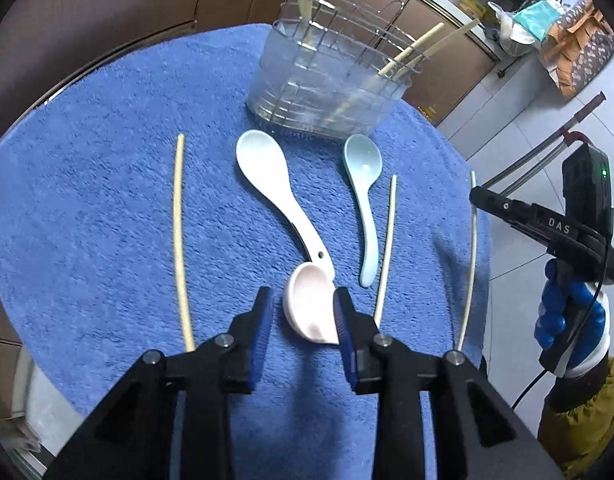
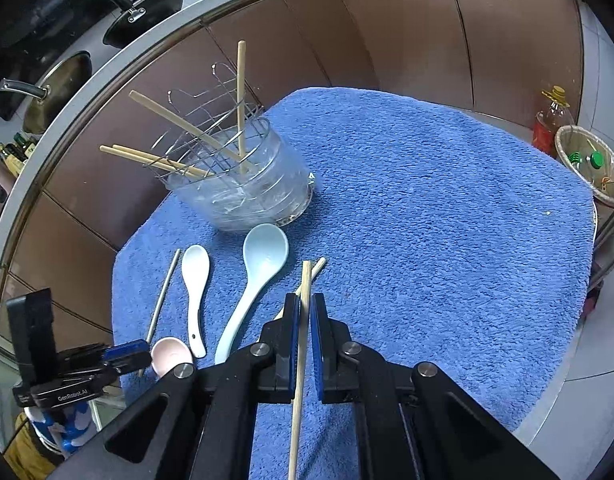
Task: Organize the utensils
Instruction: 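Close the left tool on the pink spoon bowl while the right tool grasps a chopstick, then lift the pink spoon and chopstick and carry both over the clear cup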
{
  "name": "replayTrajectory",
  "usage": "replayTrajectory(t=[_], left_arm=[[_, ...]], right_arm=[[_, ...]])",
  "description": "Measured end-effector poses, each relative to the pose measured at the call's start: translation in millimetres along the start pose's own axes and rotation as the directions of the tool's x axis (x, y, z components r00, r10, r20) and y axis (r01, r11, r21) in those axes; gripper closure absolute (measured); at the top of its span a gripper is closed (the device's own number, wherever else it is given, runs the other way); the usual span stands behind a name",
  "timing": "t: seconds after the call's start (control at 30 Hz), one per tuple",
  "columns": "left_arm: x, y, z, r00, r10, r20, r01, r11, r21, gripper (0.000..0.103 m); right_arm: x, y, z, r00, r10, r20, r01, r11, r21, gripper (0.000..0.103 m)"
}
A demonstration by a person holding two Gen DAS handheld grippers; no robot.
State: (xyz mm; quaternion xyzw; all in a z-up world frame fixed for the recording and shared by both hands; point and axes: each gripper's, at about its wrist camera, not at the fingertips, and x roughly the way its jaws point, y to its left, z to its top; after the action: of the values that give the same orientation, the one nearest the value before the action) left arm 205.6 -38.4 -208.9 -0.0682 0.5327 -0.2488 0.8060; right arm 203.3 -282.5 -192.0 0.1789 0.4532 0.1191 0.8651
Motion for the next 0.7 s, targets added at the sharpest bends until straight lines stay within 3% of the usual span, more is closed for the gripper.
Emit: replayTrajectory(t=[0.23,0.5,0.7], left_arm=[[14,0,-1,1.0,0.012,-0.017,-0.013,0.999,-0.035,0.077],[33,-7,-1,0.994,0.09,-0.057,-0.093,0.995,-0.04,0.094],[22,-18,-7,0.991,0.131,-0.004,-0.131,0.991,-0.02,0.095]], right_arm=[[-1,3,-2,1.0,0.022,0.007,-0.022,1.0,-0.008,0.097],[-7,6,-9,0.999,0.035,0.012,-0.035,0.999,-0.016,0.097],[-26,9,-17,0.998,0.047,0.039,-0.046,0.998,-0.03,0.098]])
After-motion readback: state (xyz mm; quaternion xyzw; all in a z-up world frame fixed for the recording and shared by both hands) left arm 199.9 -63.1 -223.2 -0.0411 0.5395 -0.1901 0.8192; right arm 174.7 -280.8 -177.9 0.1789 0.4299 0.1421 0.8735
